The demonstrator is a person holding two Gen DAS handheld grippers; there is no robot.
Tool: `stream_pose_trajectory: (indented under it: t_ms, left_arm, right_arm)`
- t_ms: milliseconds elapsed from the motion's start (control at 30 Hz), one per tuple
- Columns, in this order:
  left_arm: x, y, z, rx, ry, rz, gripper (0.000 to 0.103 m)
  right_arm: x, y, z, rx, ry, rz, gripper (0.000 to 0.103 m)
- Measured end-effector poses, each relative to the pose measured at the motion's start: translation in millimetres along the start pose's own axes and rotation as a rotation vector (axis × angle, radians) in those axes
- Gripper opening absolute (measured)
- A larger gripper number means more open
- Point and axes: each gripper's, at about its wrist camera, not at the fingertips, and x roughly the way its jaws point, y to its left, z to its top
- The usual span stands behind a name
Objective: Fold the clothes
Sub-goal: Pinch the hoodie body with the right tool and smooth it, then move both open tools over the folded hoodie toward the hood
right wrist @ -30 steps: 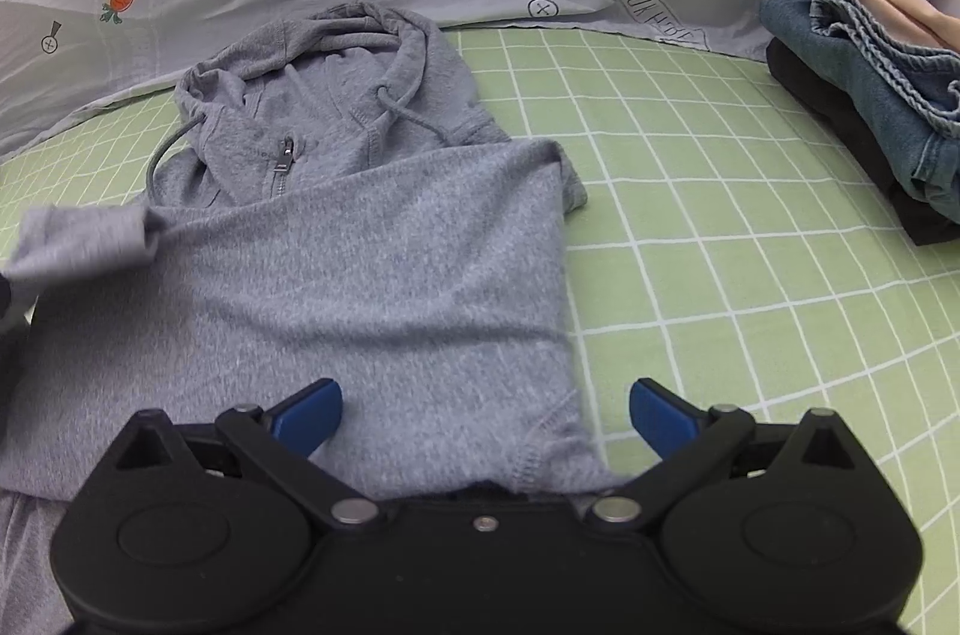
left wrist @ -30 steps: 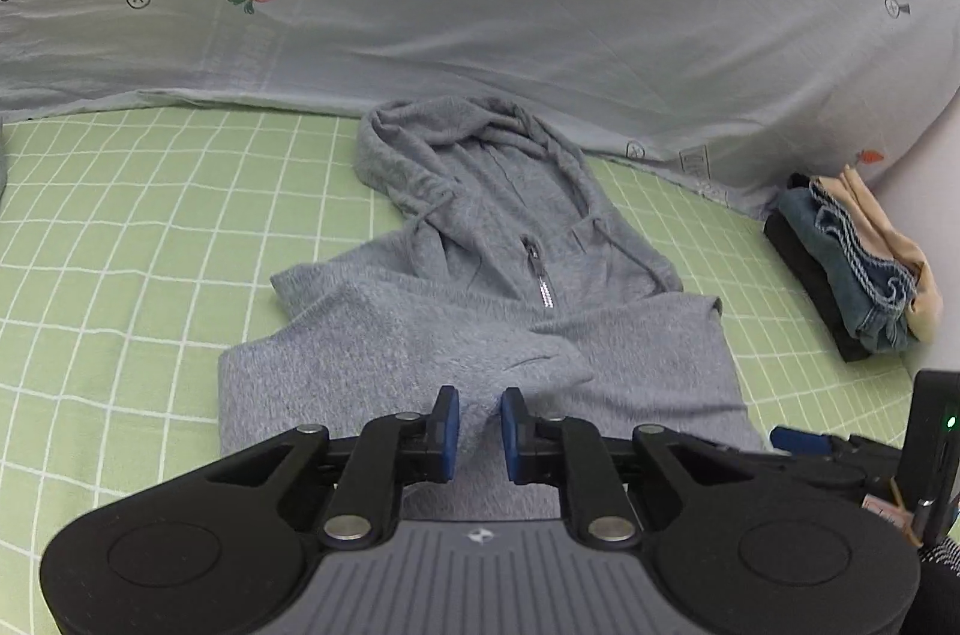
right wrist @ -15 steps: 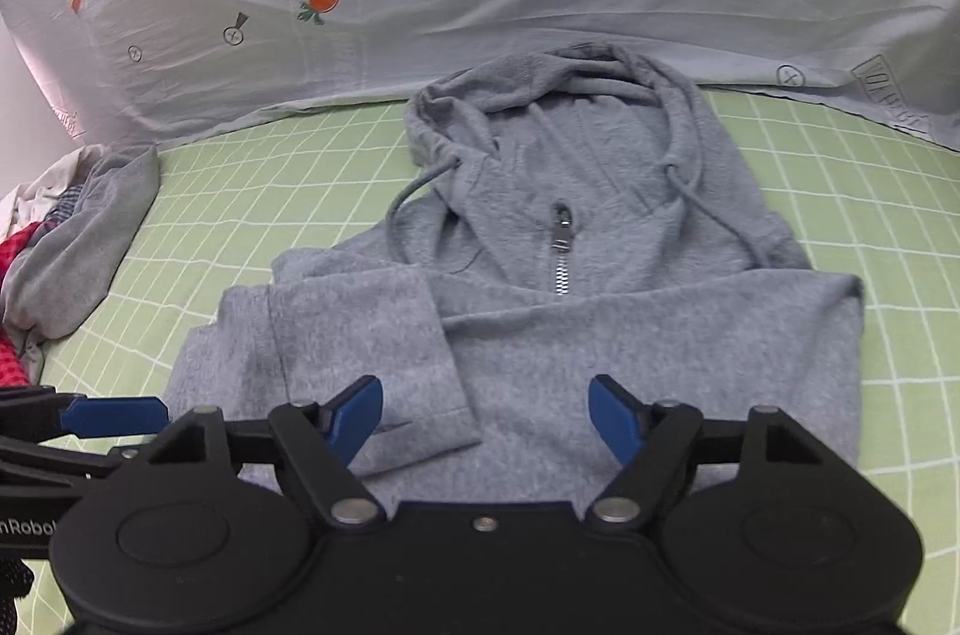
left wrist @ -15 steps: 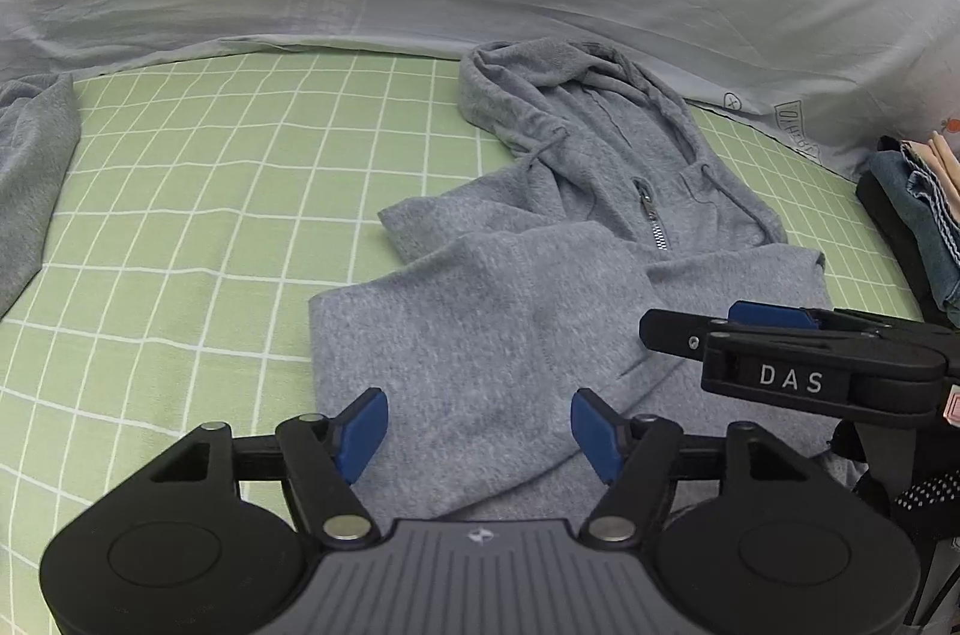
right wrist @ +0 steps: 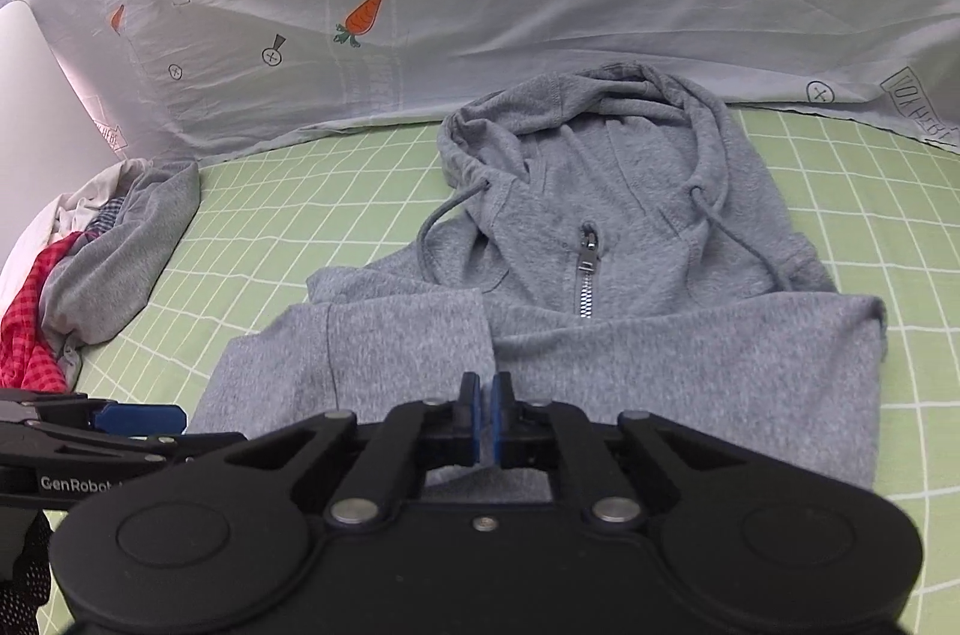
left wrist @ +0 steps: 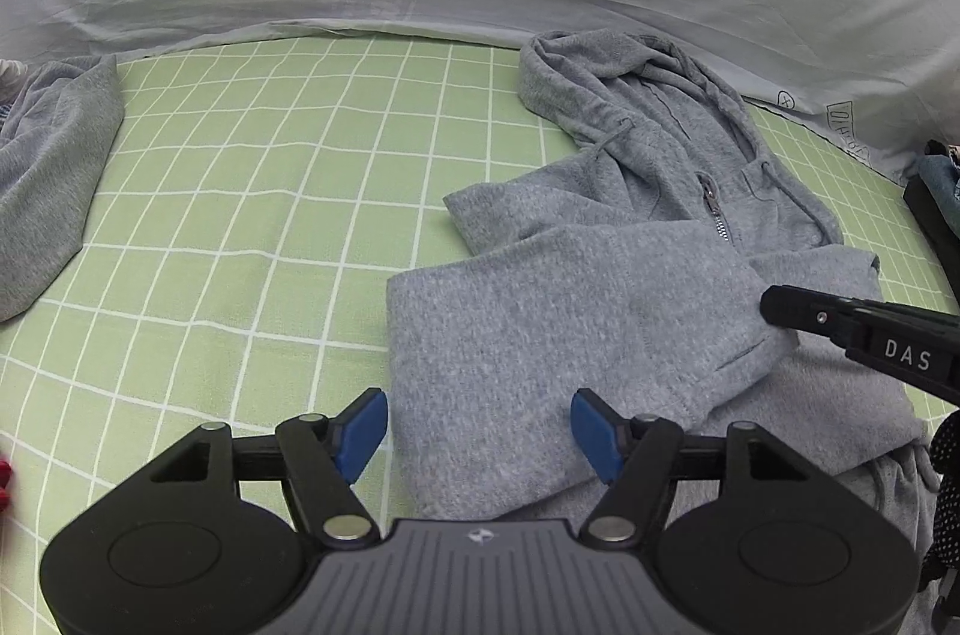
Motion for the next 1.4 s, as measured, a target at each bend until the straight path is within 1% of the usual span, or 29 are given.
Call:
stream_pose_trajectory:
  t_ms: [167,300,500,633,800,867,933,1033,1067,1133,1200,1233,1267,1300,1367,1400]
  left_arm:
    - [-3,-5,-1,0.007,-0.005,-0.016,0.069]
    - [-6,-9,-2,0.017,-0.011,-0.027,0.070]
    - [-4,-13,-2,0.023,-0.005,-0.036,0.071]
    - [-1,-16,-4,0.032,0.010,-0.033,0.071]
    - [4,-15,-7,0.022,0.029,-0.025,0.072]
    - [7,-12,-8,0.011,0.040,-0.022,0.074]
    - [11,-10,-10,-0.001,0.054,-0.018,0.079]
    - [17,-6,-14,-0.029,0.083,-0.022,0.079]
    - [18,-4,-15,-0.041,0.086,-0.025,0.079]
    - [18,-3,-15,-0.052,0.090,-0.027,0.081]
    - [19,-3,-15,-0.051,0.093,-0.022,0.084]
    - [19,-2,-14,-0.050,0.094,-0.021,0.084]
    - [20,-2,-13,-0.050,0.094,-0.024,0.084]
    - [19,-2,-12,-0.052,0.090,-0.027,0.084]
    - [18,0,-8,-0.058,0.074,-0.034,0.084]
    - [19,0,-4,-0.059,0.062,-0.037,0.084]
  right_arm:
    - [-28,-10,-3,0.016,-0.060,-0.066,0.003]
    - [-48,-19,-6,-0.017,-0.098,-0.159,0.003]
    - [-63,-50,-16,0.034,-0.107,-0.273,0.003]
    - [-62,-64,-27,0.057,-0.082,-0.323,0.003]
    - [-47,-67,-44,0.032,-0.014,-0.367,0.003]
    - [-41,-69,-50,0.034,0.012,-0.374,0.003]
    - [-36,-70,-52,0.041,0.029,-0.379,0.003]
    - [-31,-71,-51,0.038,0.050,-0.389,0.004]
    - [-30,-69,-51,0.034,0.055,-0.395,0.007]
    - [-30,-68,-50,0.024,0.061,-0.405,0.008]
    - [-30,-67,-49,0.020,0.064,-0.423,0.013]
    - [-30,-68,-48,0.023,0.064,-0.434,0.022]
    - [-31,-70,-46,0.029,0.064,-0.446,0.032]
    - [-32,-72,-44,0.042,0.062,-0.454,0.038]
    - [-34,-77,-38,0.069,0.050,-0.463,0.056]
    - [-36,-79,-34,0.081,0.039,-0.463,0.060]
